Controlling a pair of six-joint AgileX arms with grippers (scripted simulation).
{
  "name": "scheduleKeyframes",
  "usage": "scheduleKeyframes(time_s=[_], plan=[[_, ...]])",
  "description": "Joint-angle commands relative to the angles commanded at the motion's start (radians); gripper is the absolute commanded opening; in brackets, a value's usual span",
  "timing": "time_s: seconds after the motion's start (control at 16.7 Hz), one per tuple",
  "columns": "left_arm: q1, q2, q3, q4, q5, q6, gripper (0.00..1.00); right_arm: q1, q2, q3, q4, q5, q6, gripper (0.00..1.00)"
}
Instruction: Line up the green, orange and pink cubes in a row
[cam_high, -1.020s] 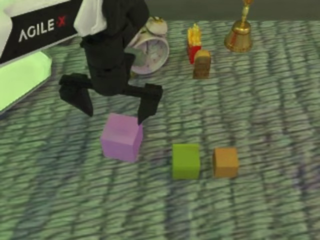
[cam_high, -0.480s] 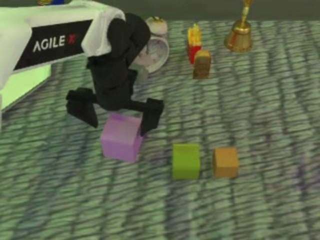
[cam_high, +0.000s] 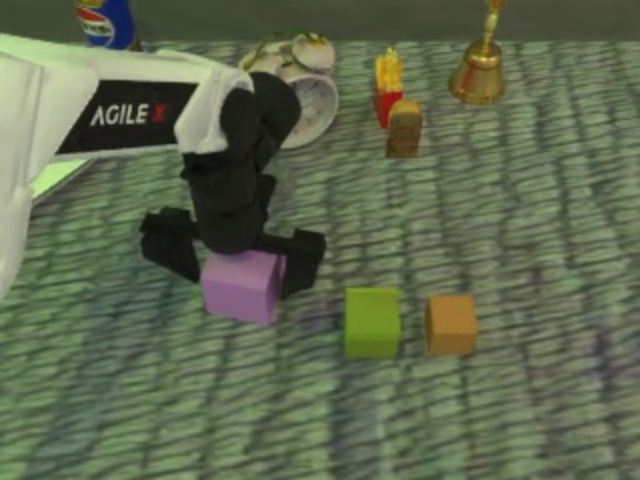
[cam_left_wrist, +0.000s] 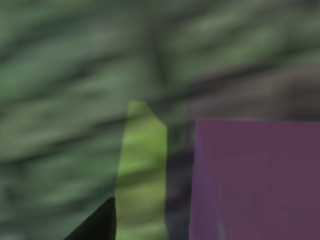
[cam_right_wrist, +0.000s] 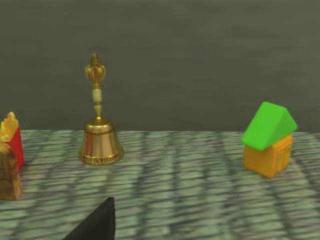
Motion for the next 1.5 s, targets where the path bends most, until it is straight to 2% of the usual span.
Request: scheduleKeyframes(time_s=[0.06, 0.84, 1.5], plan=[[0.0, 0.0, 0.0, 0.0, 0.0, 0.0, 1.0, 0.0, 0.0, 0.0, 0.0, 0.0, 0.0, 1.0], [0.0, 0.0, 0.0, 0.0, 0.0, 0.0, 0.02, 0.0, 0.0, 0.0, 0.0, 0.0, 0.0, 1.0], [0.001, -0.014, 0.017, -0.021, -0.002, 0.002, 0.0, 0.0, 0.0, 0.0, 0.0, 0.0, 0.0, 1.0]])
